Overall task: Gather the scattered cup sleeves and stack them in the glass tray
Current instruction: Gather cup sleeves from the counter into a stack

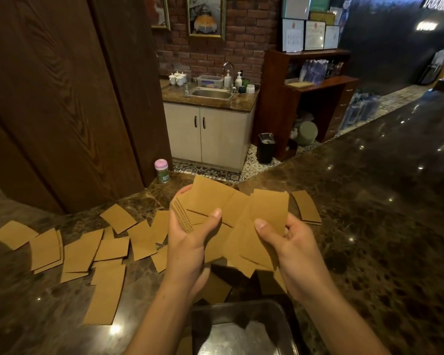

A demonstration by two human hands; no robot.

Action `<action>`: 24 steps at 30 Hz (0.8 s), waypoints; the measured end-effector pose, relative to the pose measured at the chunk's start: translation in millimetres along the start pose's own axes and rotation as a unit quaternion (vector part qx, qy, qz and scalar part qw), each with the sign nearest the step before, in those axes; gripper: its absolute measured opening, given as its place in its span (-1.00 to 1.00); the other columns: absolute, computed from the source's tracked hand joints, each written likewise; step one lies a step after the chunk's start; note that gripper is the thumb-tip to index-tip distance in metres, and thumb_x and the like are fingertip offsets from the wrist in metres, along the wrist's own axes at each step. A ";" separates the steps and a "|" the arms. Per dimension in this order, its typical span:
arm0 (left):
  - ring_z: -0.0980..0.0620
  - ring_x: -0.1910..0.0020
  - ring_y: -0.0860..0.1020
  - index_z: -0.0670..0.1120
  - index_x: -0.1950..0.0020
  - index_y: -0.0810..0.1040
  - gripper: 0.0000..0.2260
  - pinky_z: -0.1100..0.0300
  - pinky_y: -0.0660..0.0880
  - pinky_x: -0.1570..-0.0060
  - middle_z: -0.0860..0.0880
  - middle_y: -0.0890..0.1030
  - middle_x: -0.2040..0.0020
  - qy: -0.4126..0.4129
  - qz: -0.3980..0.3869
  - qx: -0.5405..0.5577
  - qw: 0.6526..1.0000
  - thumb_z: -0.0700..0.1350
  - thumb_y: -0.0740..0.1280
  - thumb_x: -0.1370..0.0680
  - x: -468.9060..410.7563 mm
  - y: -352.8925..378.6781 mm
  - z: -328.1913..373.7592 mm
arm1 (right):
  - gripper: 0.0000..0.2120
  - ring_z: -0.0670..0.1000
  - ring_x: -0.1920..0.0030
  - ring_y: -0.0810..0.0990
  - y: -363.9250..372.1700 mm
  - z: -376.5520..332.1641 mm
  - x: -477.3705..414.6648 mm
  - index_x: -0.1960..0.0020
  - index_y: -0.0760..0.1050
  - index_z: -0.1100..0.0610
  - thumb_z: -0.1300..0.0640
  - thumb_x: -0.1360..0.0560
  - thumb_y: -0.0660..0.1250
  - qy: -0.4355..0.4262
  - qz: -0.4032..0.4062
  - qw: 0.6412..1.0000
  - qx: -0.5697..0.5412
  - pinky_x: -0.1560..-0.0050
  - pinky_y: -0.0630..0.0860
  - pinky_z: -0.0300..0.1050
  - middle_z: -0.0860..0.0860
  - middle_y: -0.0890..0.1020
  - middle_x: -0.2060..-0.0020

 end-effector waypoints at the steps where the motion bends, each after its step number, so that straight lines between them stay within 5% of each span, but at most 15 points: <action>1: -0.02 -0.04 0.68 0.09 -0.33 0.48 -0.49 0.16 0.63 0.12 -0.05 0.69 -0.07 0.003 0.003 -0.006 1.000 -0.31 0.44 -0.46 -0.8 0.0 0.2 | -0.73 0.01 -0.08 0.76 -0.7 0.7 1.6 -0.30 0.56 0.01 0.18 -0.62 0.38 0.000 -0.005 1.000 0.019 -0.09 0.71 0.03 -0.01 0.77 -0.07; 6: -0.13 -0.03 0.66 0.10 -0.27 0.51 -0.49 -0.05 0.65 0.09 -0.09 0.65 -0.07 -0.025 -0.036 -0.056 0.997 -0.30 0.50 -0.42 -3.1 -2.2 -1.3 | -0.75 -0.02 -0.08 0.74 -14.5 -16.4 -7.1 -0.30 0.55 -0.04 0.12 -0.63 0.35 -0.016 -0.038 0.995 0.086 -0.09 0.68 0.01 -0.05 0.76 -0.06; 11: -0.10 0.00 0.67 0.09 -0.27 0.53 -0.58 -0.01 0.64 0.10 -0.06 0.65 -0.09 -0.064 -0.121 -0.094 0.986 -0.20 0.48 -0.46 4.8 15.8 -10.9 | -0.69 -0.07 -0.13 0.71 -4.3 -24.8 -14.4 -0.38 0.47 -0.04 0.10 -0.65 0.33 -0.029 -0.114 0.983 0.142 -0.10 0.69 -0.04 -0.06 0.71 -0.14; 17: -0.11 -0.09 0.67 0.11 -0.31 0.51 -0.69 0.03 0.63 0.04 -0.12 0.68 -0.17 -0.070 -0.094 -0.023 0.993 -0.05 0.34 -0.57 7.0 34.8 -17.7 | -0.68 -0.09 -0.23 0.63 23.9 -6.8 2.9 -0.42 0.36 -0.15 -0.04 -0.68 0.28 -0.114 -0.094 0.975 0.167 -0.25 0.63 0.07 -0.13 0.63 -0.19; 21: -0.12 -0.14 0.67 0.15 -0.30 0.53 -0.67 0.01 0.63 0.00 -0.10 0.69 -0.17 -0.109 -0.107 -0.014 0.988 0.12 0.27 -0.55 12.8 36.4 -21.1 | -0.38 -0.13 -0.45 0.29 28.2 -2.2 2.0 -0.54 0.15 -0.24 -0.40 -0.54 0.11 -0.136 -0.086 0.937 0.309 -0.47 0.40 0.09 -0.22 0.29 -0.38; 24: -0.10 -0.16 0.66 0.12 -0.34 0.53 -0.64 0.05 0.63 -0.03 -0.11 0.68 -0.19 -0.124 -0.137 -0.013 0.983 0.10 0.26 -0.55 15.4 37.6 -20.3 | -0.16 -0.17 -0.60 -0.09 32.1 6.2 3.9 -0.61 -0.22 -0.29 -0.50 -0.47 0.07 -0.121 -0.119 0.923 0.344 -0.64 0.10 0.10 -0.37 -0.10 -0.54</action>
Point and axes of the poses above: each hand's wrist, its own x-axis away from the middle knuckle, its own y-axis out of the palm, z = x × y, the point moved 7 cm from there along -x, towards the middle knuckle
